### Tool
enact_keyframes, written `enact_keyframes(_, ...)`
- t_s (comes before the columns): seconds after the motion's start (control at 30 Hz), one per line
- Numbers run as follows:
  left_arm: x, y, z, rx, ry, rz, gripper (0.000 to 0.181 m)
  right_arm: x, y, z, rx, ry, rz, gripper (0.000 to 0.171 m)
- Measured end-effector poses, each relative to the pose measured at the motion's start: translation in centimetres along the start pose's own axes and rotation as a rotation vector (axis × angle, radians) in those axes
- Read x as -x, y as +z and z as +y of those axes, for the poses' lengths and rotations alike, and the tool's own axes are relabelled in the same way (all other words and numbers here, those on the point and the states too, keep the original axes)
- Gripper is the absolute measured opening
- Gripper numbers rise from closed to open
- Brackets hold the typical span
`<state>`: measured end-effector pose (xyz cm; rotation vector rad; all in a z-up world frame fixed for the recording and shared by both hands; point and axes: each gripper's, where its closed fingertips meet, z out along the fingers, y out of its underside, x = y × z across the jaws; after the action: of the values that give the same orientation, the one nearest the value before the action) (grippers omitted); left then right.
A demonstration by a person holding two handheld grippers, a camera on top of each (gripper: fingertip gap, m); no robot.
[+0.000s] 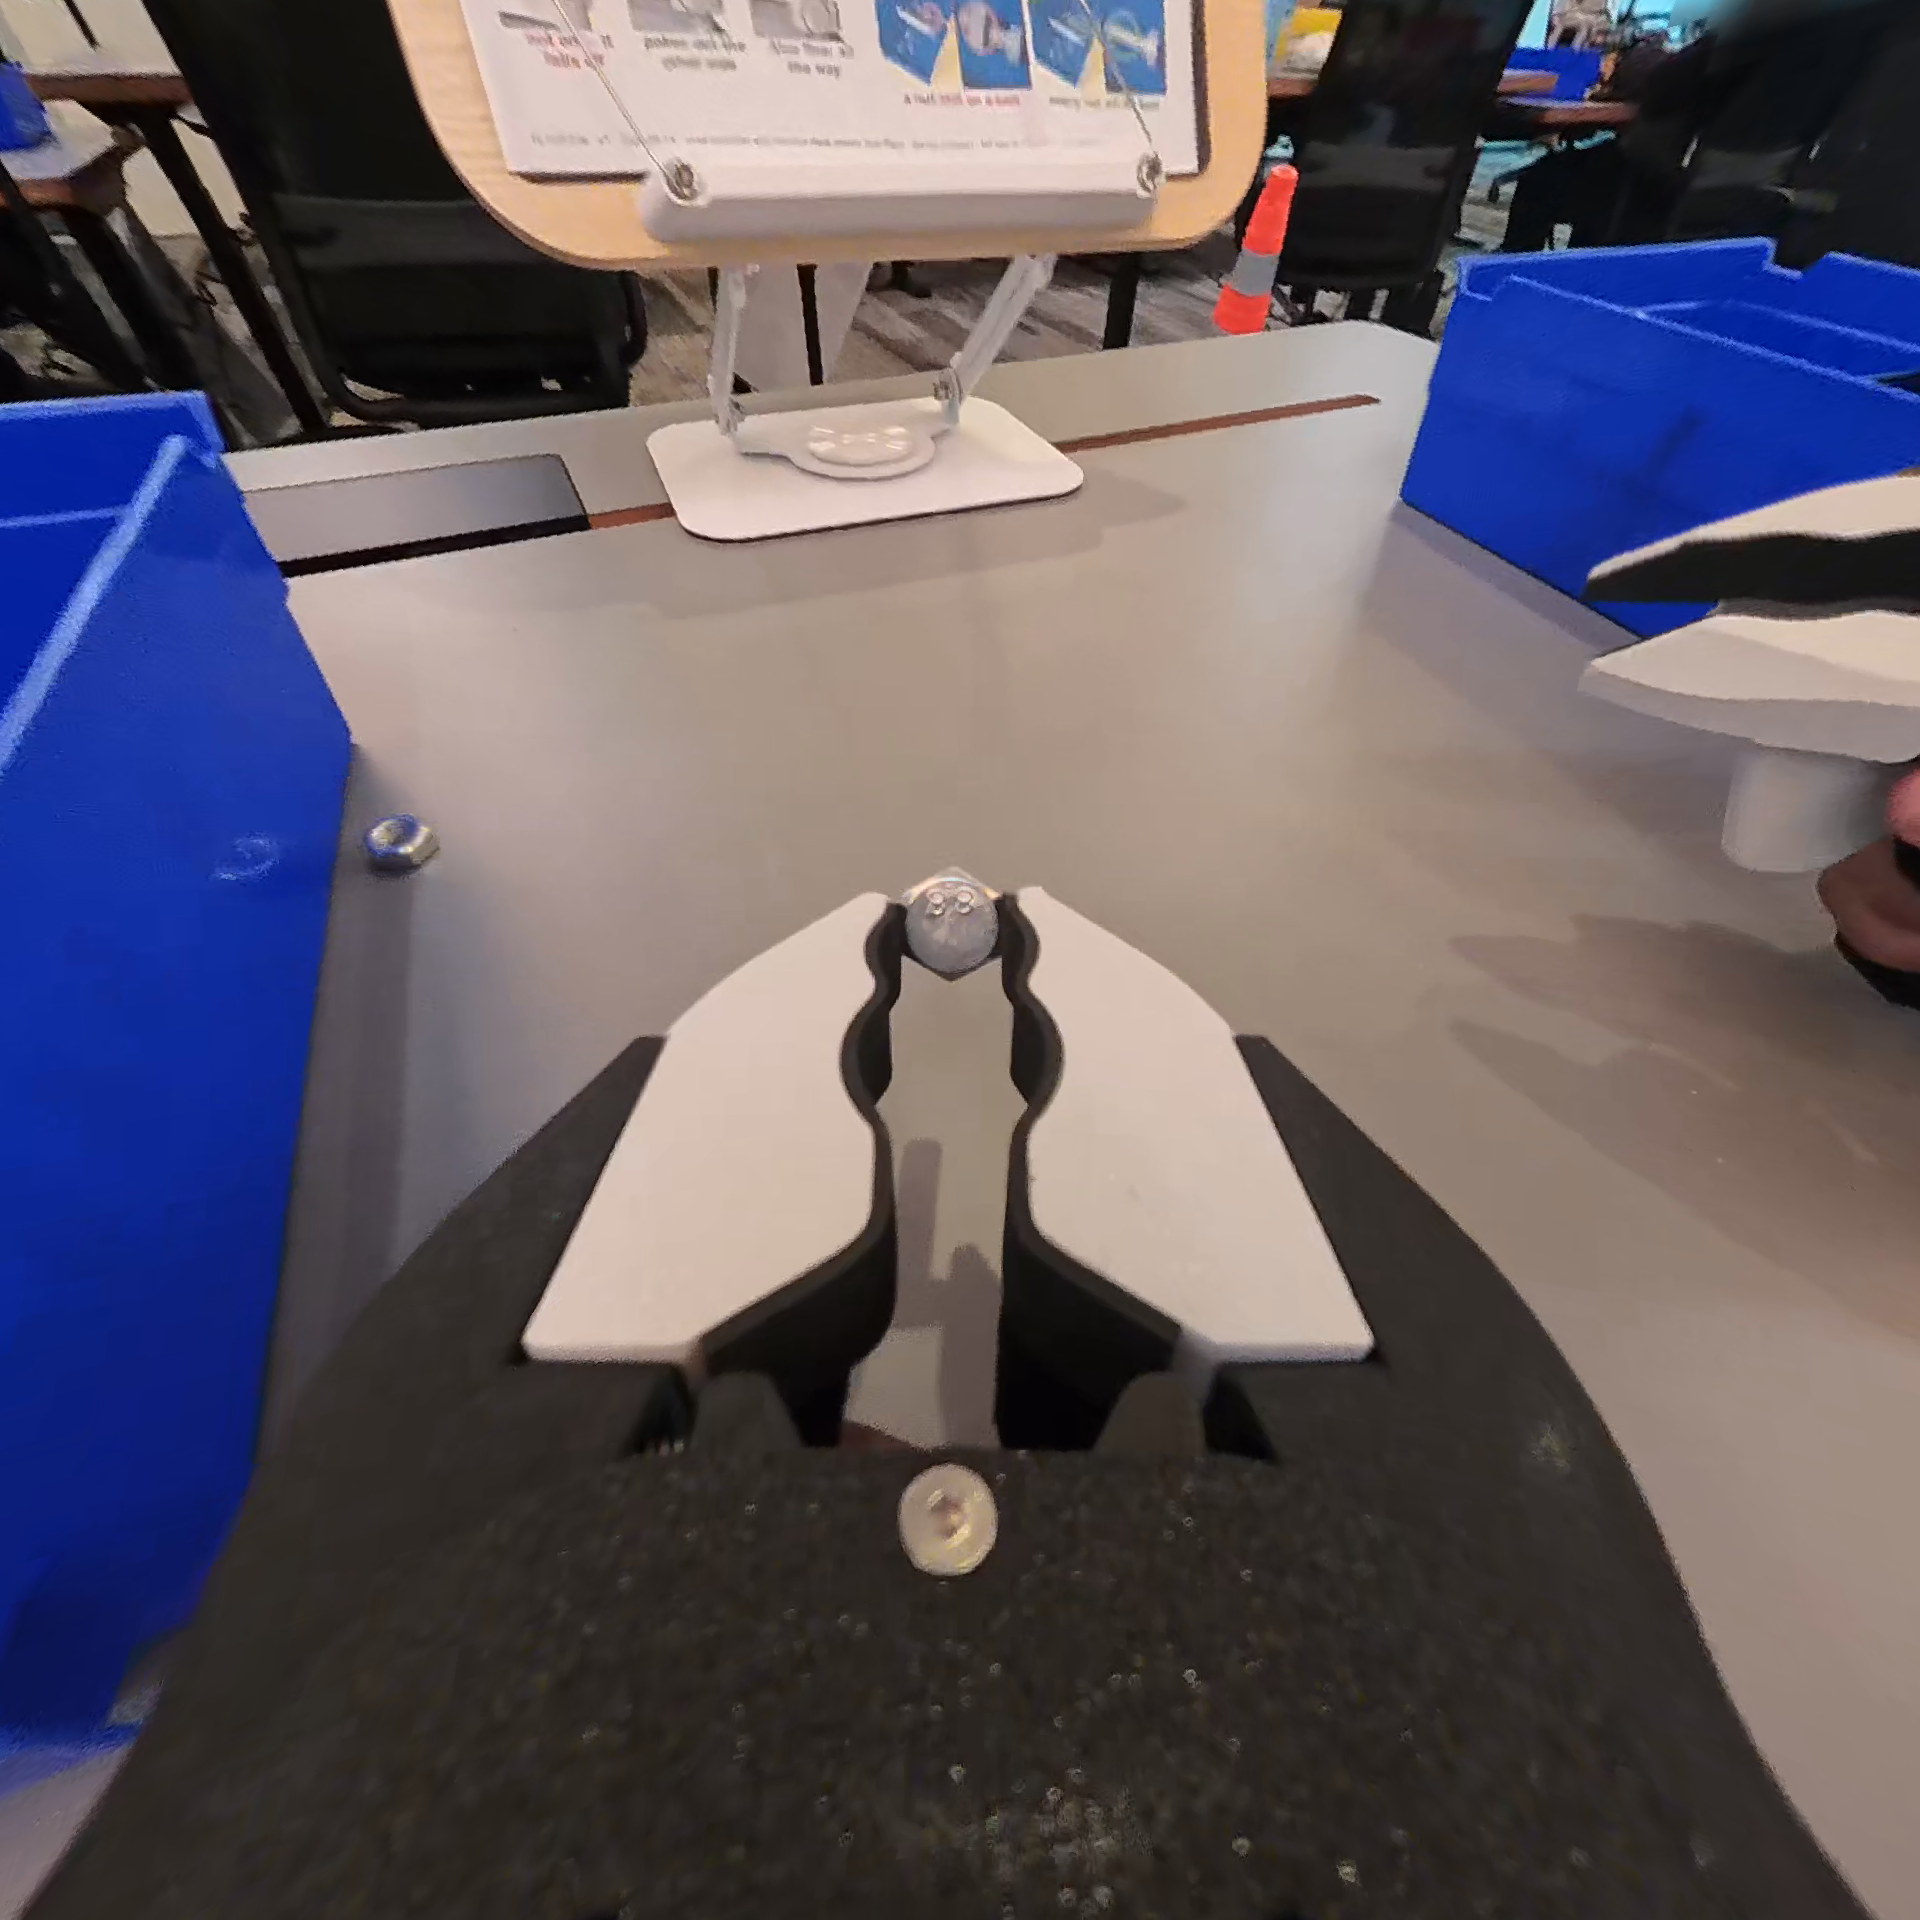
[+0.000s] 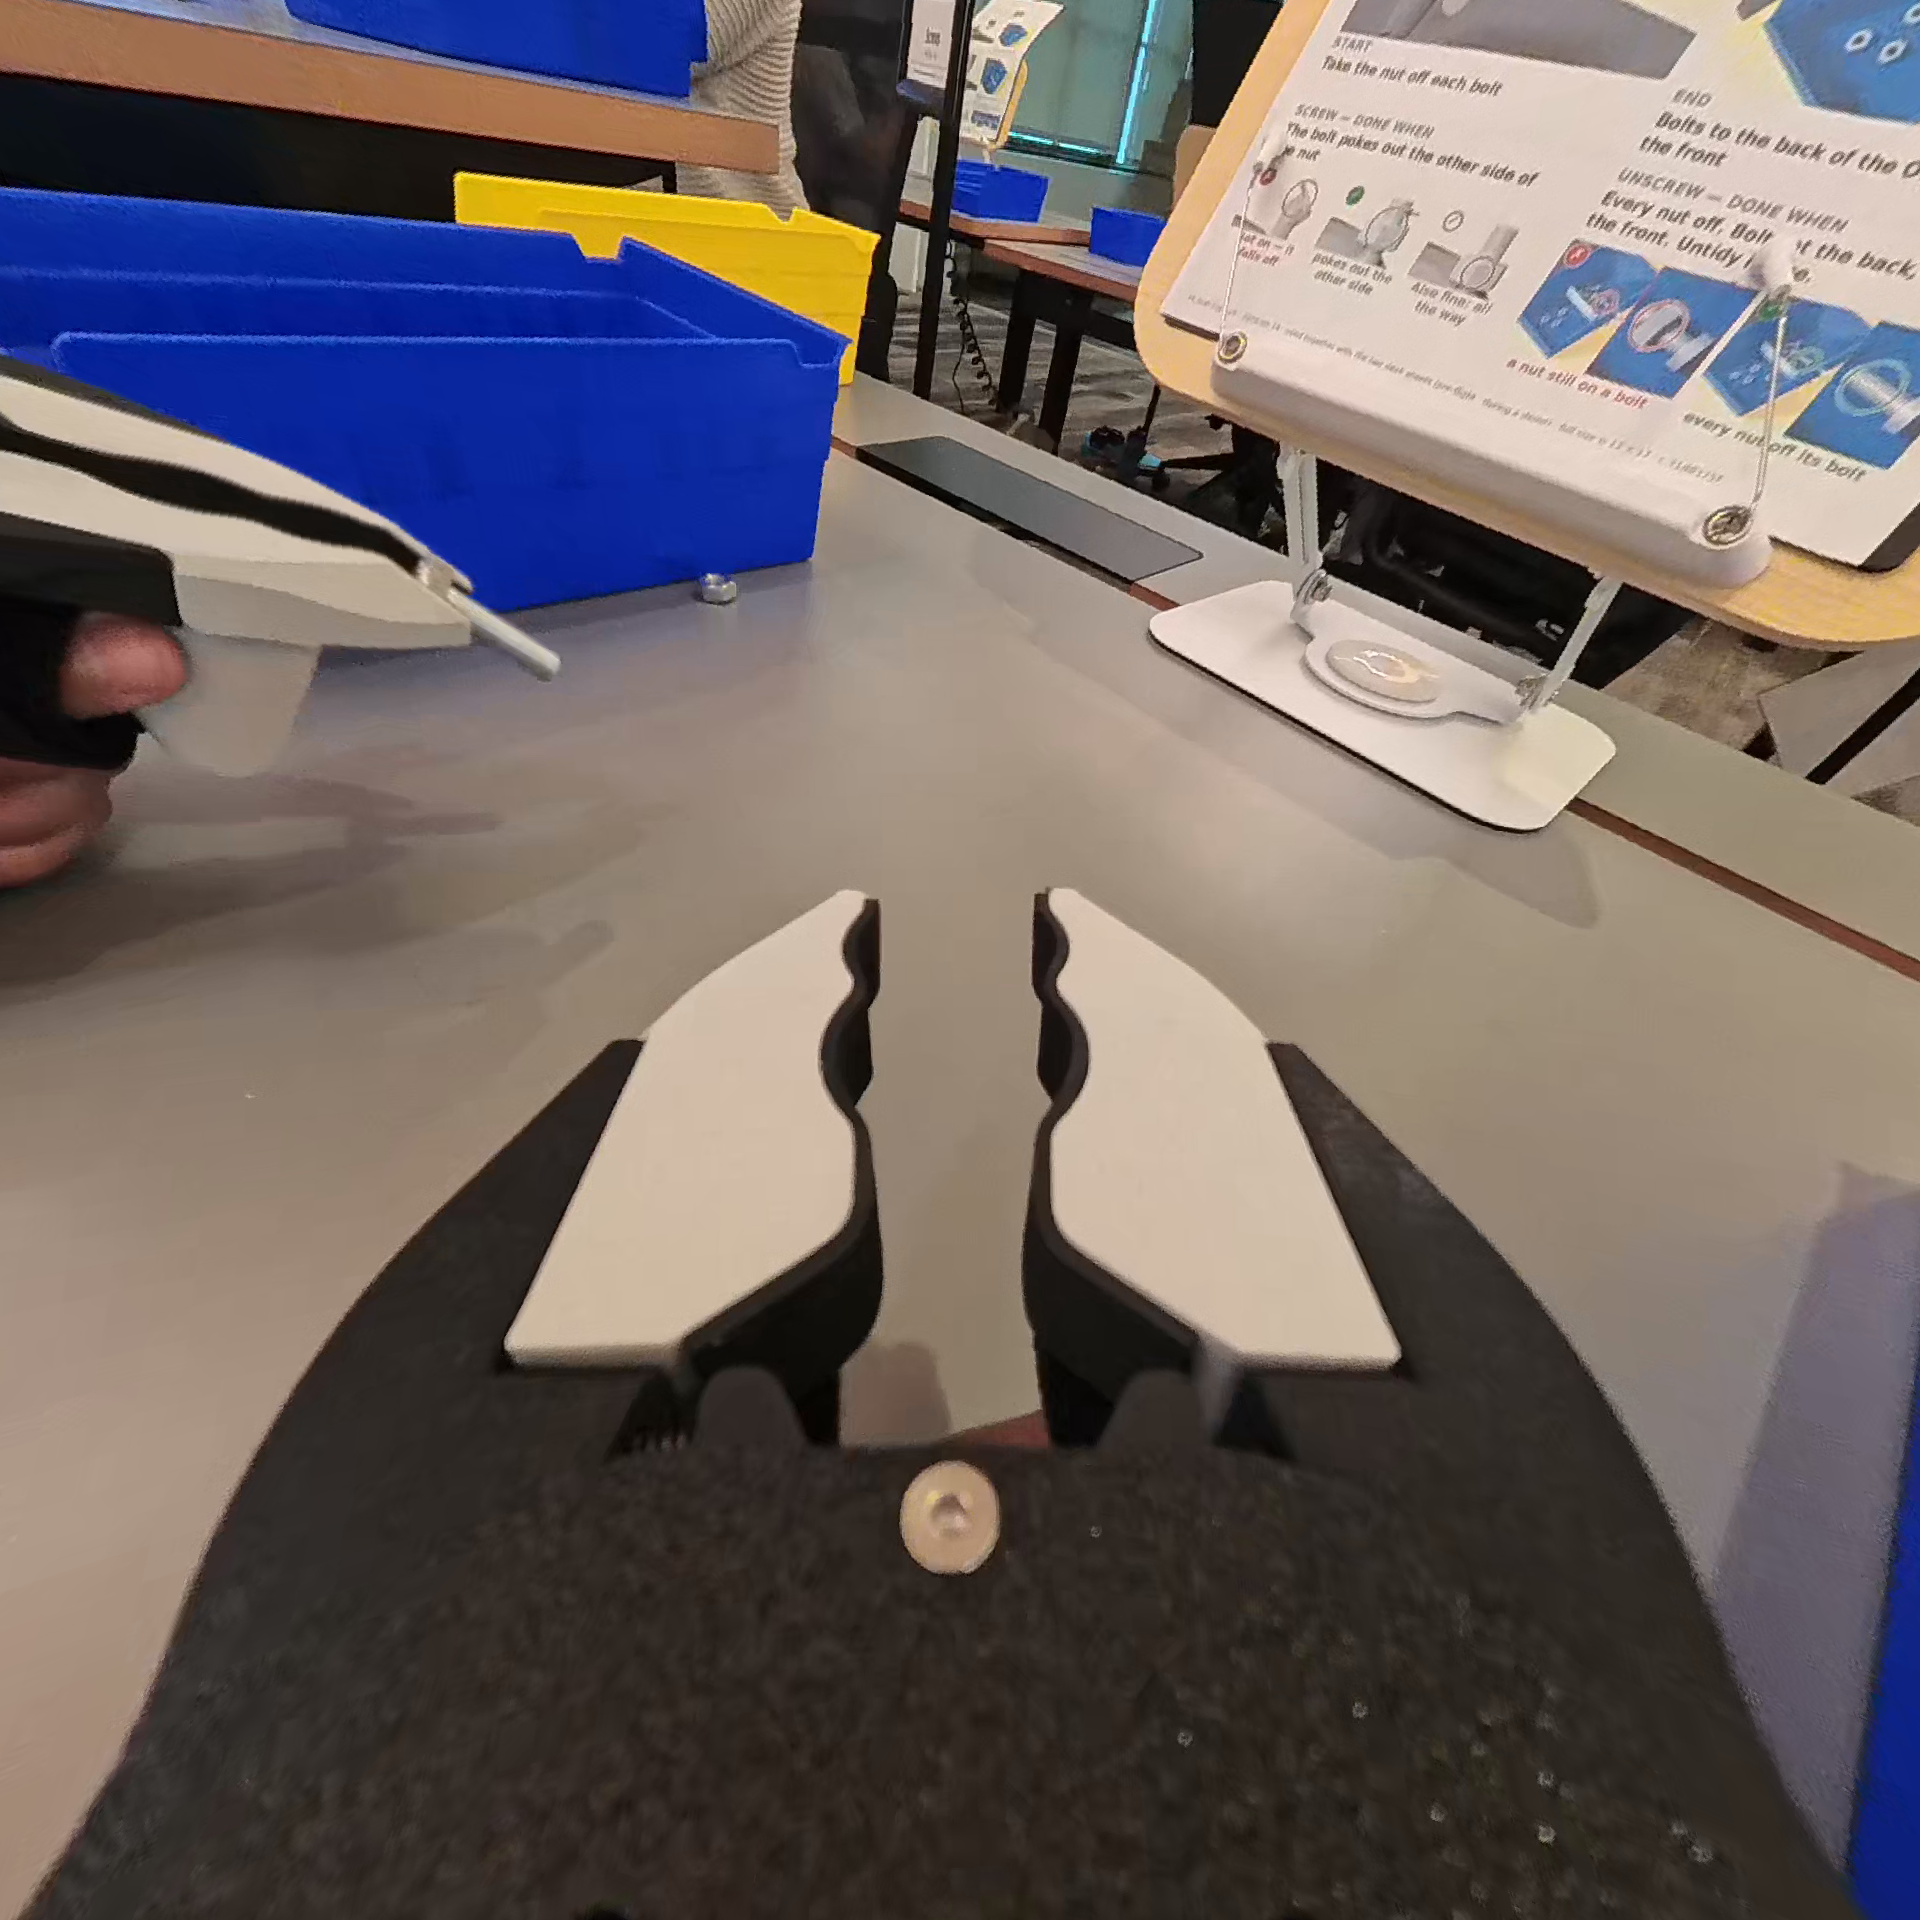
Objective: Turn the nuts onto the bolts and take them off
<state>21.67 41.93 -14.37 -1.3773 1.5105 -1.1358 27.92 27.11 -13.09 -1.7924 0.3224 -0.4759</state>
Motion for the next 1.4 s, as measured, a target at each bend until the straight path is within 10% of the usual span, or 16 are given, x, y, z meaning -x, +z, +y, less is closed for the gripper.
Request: enact_keyframes(1.4, -0.2, 2.1, 3.3, 0.270, -0.002, 0.105, 0.017, 0.6, 0.5, 0.9, 0.046, 0.014, -0.026, 0.023)
